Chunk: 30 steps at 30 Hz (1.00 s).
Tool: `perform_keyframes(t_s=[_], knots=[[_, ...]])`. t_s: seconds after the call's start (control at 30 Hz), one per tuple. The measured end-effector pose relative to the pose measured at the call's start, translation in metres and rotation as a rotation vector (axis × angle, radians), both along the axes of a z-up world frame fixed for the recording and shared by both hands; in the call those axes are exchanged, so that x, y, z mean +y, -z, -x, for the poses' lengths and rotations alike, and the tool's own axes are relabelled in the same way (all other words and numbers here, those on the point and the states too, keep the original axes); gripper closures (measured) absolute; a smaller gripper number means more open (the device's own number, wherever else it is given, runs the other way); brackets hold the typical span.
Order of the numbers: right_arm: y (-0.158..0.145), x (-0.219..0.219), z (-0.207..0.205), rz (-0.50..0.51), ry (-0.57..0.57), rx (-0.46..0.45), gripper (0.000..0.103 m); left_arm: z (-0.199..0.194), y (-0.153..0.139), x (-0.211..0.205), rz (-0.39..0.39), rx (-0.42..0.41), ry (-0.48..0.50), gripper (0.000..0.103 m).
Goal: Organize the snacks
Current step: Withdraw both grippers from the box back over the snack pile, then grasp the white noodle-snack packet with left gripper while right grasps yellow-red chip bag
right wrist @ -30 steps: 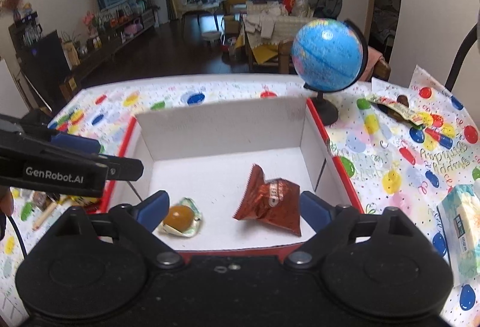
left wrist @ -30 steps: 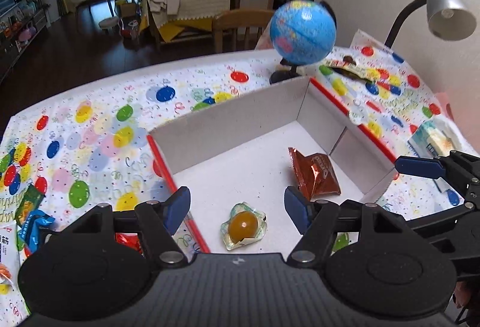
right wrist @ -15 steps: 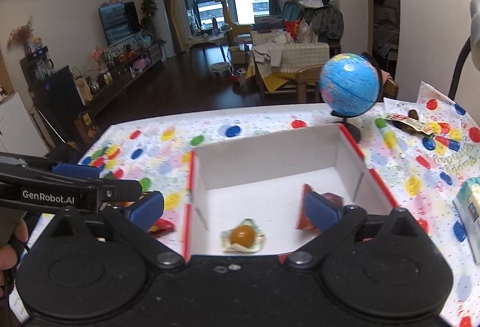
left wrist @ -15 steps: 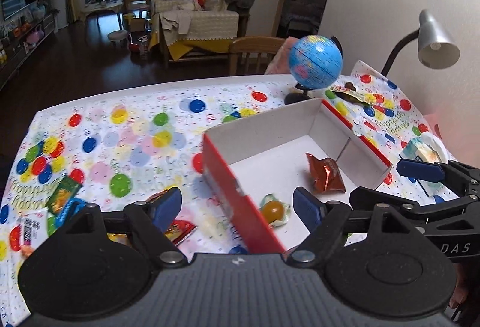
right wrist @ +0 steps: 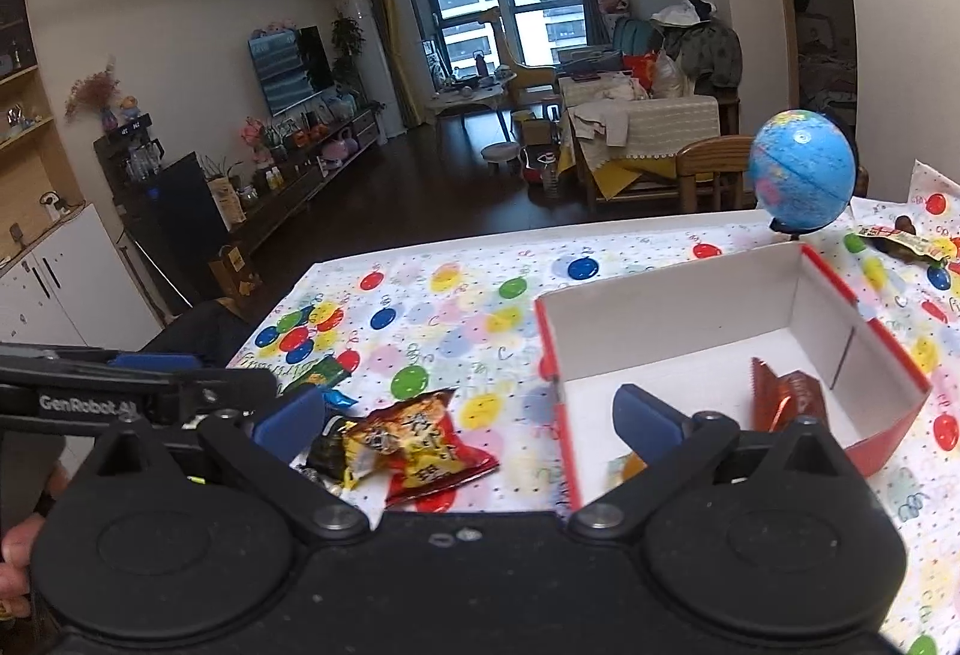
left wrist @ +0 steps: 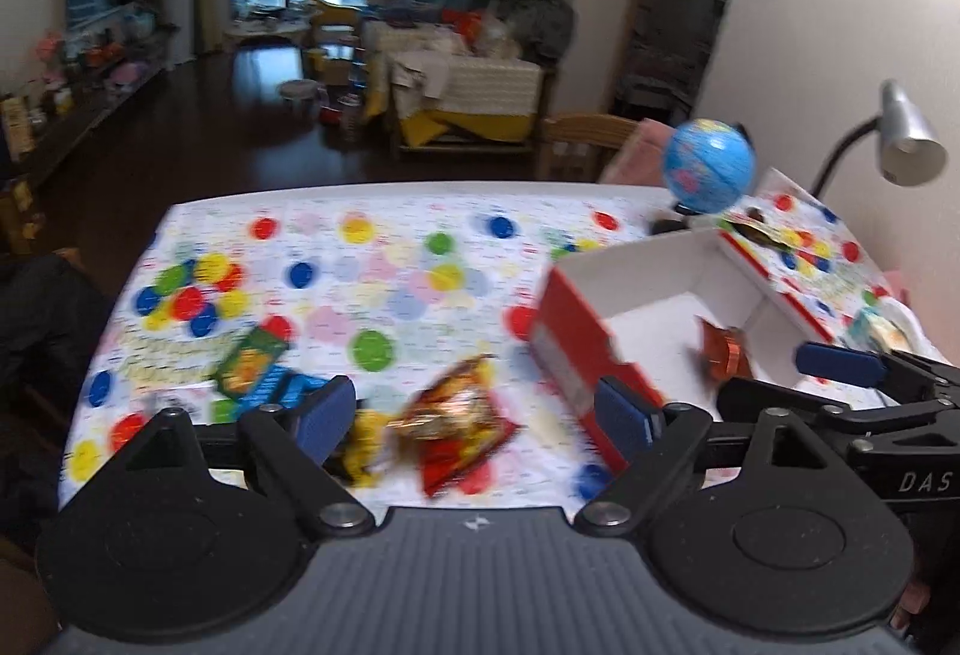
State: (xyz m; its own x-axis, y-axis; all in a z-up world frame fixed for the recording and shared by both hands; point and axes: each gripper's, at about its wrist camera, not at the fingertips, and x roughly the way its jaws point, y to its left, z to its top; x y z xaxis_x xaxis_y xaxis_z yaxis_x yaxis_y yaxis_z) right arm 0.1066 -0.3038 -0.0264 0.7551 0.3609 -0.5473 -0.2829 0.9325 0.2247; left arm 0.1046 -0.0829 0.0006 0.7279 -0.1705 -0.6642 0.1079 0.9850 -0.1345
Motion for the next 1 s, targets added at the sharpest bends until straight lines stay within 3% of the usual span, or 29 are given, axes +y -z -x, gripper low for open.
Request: perform_keyframes(t_s=[0.43, 1.0], knots=[[0.033, 0.064, -0.009, 0.114, -0.030, 0.039, 0.000, 0.001, 0.027, 0.096, 0.001, 0.059, -0.152, 0.016], [0.092, 0.110, -0.066, 0.263, -0.082, 0.149, 0.002, -0.052, 0.095, 0.162, -0.030, 0.214, -0.271, 0.016]])
